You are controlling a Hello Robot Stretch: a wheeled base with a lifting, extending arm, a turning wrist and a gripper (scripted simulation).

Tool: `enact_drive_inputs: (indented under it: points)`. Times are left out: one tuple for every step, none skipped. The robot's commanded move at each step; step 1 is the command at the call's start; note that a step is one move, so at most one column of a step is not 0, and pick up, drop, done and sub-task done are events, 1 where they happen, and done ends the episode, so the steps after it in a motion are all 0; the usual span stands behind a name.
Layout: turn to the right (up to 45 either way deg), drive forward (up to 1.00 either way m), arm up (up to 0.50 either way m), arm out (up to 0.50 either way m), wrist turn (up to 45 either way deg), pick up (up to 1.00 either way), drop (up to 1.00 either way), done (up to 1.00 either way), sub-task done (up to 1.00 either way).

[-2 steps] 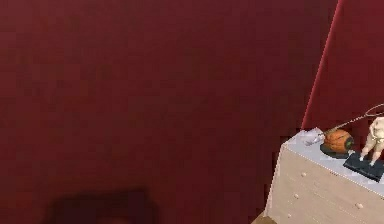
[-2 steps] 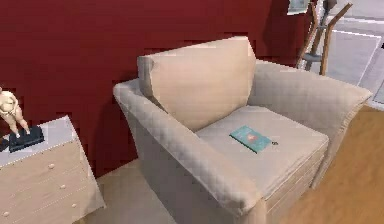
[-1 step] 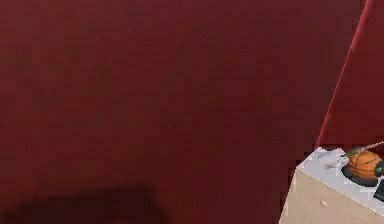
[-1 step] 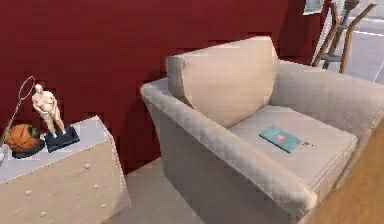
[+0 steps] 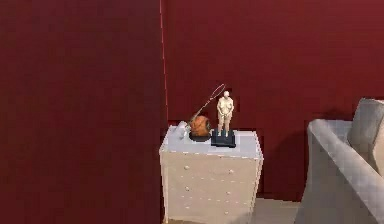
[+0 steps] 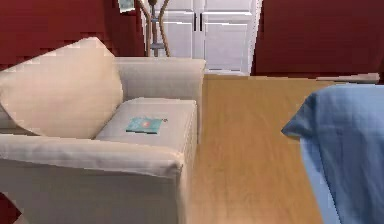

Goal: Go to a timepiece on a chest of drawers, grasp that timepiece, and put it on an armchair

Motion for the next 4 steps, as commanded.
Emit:
enact_drive_inputs:
  points:
    - [45.0,0.0,0.0,0.0,0.0,0.0,0.0,0.0,0.0]
    - [3.0,0.0,0.0,0.0,0.0,0.0,0.0,0.0,0.0]
    - [0.0,0.3,0.0,0.0,0.0,0.0,0.0,0.0,0.0]
    - [-39.0,0.0,0.0,0.0,0.0,0.0,0.0,0.0,0.0]
